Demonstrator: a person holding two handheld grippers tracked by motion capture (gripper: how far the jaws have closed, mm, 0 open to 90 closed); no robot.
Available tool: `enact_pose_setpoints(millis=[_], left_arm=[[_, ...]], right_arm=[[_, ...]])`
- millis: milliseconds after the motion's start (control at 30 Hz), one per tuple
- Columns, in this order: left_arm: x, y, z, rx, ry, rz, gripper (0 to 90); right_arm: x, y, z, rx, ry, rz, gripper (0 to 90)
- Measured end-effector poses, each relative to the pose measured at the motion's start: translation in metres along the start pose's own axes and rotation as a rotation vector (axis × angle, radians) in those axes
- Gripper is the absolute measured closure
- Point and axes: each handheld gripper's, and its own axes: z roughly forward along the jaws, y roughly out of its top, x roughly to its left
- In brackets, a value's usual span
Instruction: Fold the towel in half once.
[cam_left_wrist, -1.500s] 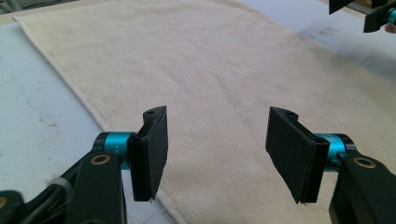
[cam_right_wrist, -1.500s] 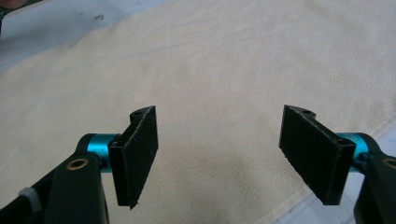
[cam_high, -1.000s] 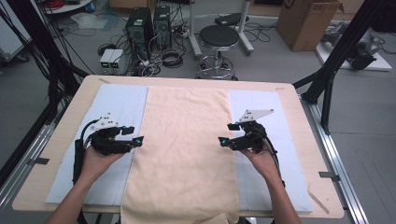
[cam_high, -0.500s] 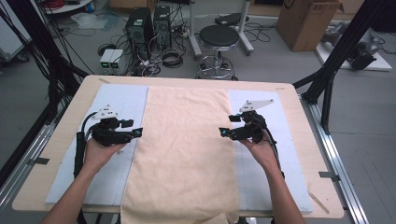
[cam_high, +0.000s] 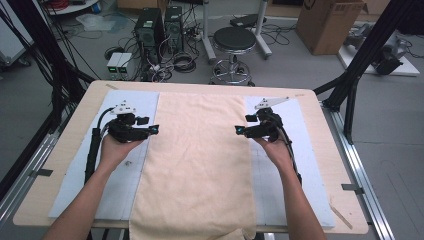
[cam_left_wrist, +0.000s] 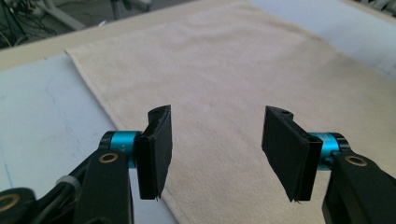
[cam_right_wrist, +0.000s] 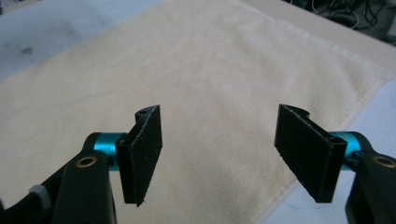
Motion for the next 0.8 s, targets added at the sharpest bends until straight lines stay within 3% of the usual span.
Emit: enact_pose_setpoints(millis=[133, 200, 300, 400, 567, 800], left_arm=[[0.005, -0.011, 0.013, 0.032, -0.029, -0.009, 42.2], [0.006, -0.016, 0.019, 0.05, -0.026, -0.013, 41.4], [0.009, -0.023, 0.027, 0.085, -0.013, -0.033, 41.6], [0.01, -0.028, 0.034, 0.14, 0.001, -0.027, 41.8], [0.009, -0.032, 0.043, 0.191, 0.002, -0.019, 45.5], [0.002, -0.038, 0.043, 0.163, 0.064, 0.026, 52.6]], right_arm=[[-0.006, -0.008, 0.02, 0.076, -0.013, -0.002, 37.0], [-0.009, -0.013, 0.029, 0.106, -0.004, 0.007, 38.4], [-0.011, -0.018, 0.041, 0.134, -0.025, 0.013, 39.4], [-0.013, -0.021, 0.047, 0.147, -0.038, 0.008, 41.3], [-0.017, -0.029, 0.053, 0.192, -0.044, 0.008, 45.9], [-0.014, -0.031, 0.053, 0.2, -0.073, -0.024, 52.7]])
